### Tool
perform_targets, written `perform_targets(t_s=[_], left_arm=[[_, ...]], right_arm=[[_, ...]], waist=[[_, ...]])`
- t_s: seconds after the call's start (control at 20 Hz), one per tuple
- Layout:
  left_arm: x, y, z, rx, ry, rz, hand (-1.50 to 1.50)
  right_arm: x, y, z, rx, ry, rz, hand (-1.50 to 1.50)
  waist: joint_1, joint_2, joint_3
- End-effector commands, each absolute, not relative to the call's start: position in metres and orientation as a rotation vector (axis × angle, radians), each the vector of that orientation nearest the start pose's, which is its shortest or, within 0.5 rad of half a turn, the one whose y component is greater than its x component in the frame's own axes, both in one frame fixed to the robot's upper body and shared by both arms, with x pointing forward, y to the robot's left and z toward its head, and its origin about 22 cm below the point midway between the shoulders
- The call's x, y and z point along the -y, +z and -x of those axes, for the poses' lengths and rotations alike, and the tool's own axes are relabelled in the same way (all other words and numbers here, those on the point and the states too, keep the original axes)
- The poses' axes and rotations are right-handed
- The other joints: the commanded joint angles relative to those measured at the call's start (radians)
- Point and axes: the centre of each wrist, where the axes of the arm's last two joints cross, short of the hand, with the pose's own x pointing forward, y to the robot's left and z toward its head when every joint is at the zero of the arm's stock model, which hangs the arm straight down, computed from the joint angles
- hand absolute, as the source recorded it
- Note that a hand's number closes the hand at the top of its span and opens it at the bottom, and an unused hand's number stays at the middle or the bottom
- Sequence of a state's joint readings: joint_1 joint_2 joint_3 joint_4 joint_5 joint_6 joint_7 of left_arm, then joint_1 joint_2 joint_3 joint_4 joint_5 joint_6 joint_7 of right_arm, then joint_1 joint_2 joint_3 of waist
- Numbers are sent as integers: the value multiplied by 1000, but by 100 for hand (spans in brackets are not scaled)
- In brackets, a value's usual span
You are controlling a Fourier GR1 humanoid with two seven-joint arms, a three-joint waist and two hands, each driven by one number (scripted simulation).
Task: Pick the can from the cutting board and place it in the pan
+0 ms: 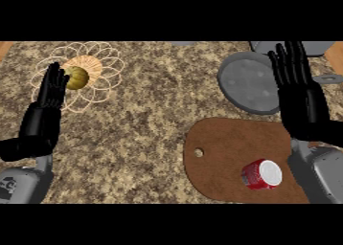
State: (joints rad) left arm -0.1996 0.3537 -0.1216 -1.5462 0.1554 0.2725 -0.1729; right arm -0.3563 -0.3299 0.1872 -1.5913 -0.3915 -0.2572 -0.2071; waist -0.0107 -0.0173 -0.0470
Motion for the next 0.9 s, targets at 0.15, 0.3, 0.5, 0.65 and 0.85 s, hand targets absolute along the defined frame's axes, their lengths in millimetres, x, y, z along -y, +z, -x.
perform_targets(t_s=[0.15, 0.3, 0.5, 0.65, 0.85], left_arm=[[-265, 53, -287, 1716, -259, -168, 0], [-257, 33, -276, 1637, -314, -130, 0], [-262, 30, -264, 1508, -354, -97, 0], [-253, 50, -281, 1504, -337, -97, 0], [-250, 57, -272, 1501, -354, -81, 0]], right_arm=[[241, 88, -321, 1638, 449, -115, -150], [292, 101, -317, 1522, 918, 351, -150], [301, 35, -307, 1481, 811, 322, 150], [323, 24, -300, 1484, 770, 237, -150], [308, 61, -298, 1340, 1050, 237, -150]], waist=[[36, 34, 46], [34, 37, 16], [30, 22, 49], [13, 18, 48], [17, 14, 46]])
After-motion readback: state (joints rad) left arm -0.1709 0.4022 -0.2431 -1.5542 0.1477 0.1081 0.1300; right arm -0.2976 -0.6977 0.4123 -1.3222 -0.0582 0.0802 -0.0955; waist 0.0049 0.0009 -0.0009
